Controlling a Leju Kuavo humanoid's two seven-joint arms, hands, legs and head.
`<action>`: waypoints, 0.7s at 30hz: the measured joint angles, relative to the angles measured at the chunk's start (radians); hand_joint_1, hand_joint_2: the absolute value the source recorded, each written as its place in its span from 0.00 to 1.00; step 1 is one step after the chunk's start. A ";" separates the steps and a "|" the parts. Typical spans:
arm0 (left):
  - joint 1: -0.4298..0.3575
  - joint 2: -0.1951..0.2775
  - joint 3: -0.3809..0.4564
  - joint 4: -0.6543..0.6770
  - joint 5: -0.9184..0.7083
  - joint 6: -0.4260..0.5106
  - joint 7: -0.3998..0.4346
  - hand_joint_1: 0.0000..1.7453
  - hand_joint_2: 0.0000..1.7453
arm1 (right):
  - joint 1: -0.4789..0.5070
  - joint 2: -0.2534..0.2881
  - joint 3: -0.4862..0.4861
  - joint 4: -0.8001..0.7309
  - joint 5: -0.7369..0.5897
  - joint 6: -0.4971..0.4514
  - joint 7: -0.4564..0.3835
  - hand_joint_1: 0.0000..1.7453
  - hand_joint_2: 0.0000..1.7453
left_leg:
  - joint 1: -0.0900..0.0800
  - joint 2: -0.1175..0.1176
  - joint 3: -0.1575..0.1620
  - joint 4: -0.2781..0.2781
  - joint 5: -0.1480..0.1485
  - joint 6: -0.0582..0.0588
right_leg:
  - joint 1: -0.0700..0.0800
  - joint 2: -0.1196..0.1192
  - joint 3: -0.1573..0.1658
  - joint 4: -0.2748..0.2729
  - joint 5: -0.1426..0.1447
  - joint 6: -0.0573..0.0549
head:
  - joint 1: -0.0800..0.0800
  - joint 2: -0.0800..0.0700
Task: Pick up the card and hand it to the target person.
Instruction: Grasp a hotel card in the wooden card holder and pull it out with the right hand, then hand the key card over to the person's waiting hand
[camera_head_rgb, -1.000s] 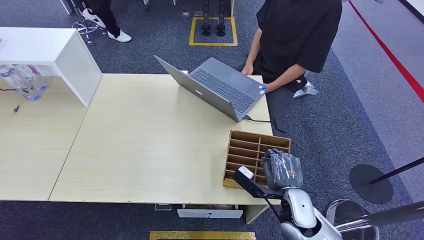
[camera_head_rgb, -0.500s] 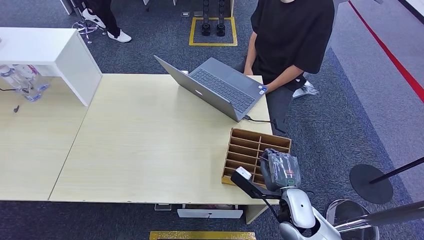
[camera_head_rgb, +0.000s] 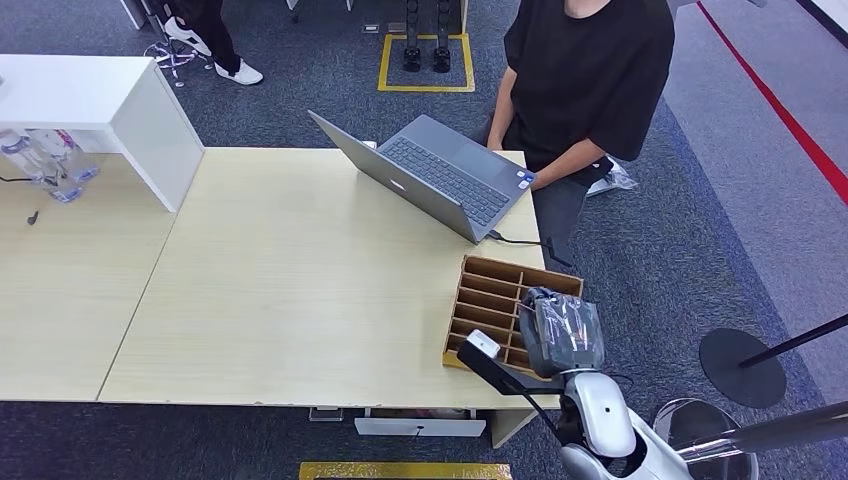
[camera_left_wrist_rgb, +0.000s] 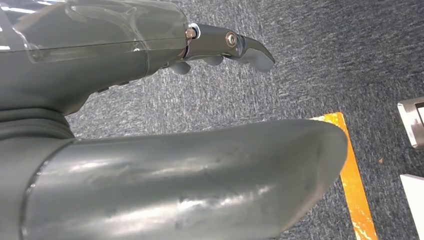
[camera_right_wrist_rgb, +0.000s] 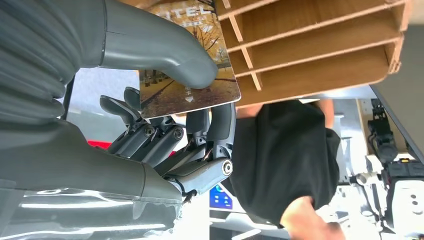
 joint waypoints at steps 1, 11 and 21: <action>0.000 0.000 0.000 0.000 0.000 0.000 0.000 0.00 0.00 | -0.001 -0.002 0.000 -0.013 0.002 0.008 0.001 0.95 1.00 | 0.000 0.000 0.000 0.000 0.000 0.000 | 0.000 0.000 0.000 0.000 0.000 0.000 | 0.000 0.000; 0.001 0.000 0.000 0.000 0.000 0.000 -0.003 0.00 0.00 | -0.017 -0.030 -0.008 -0.175 0.003 0.079 0.009 0.89 1.00 | 0.000 0.000 0.000 0.000 0.000 0.000 | 0.000 0.000 0.000 0.000 0.000 0.000 | 0.000 0.000; 0.001 0.000 0.000 0.000 0.000 -0.001 -0.002 0.00 0.00 | -0.035 -0.043 -0.021 -0.246 -0.050 0.086 -0.001 0.90 1.00 | 0.000 0.000 0.000 0.000 0.000 0.000 | 0.000 0.000 0.000 0.000 0.000 0.000 | 0.000 0.000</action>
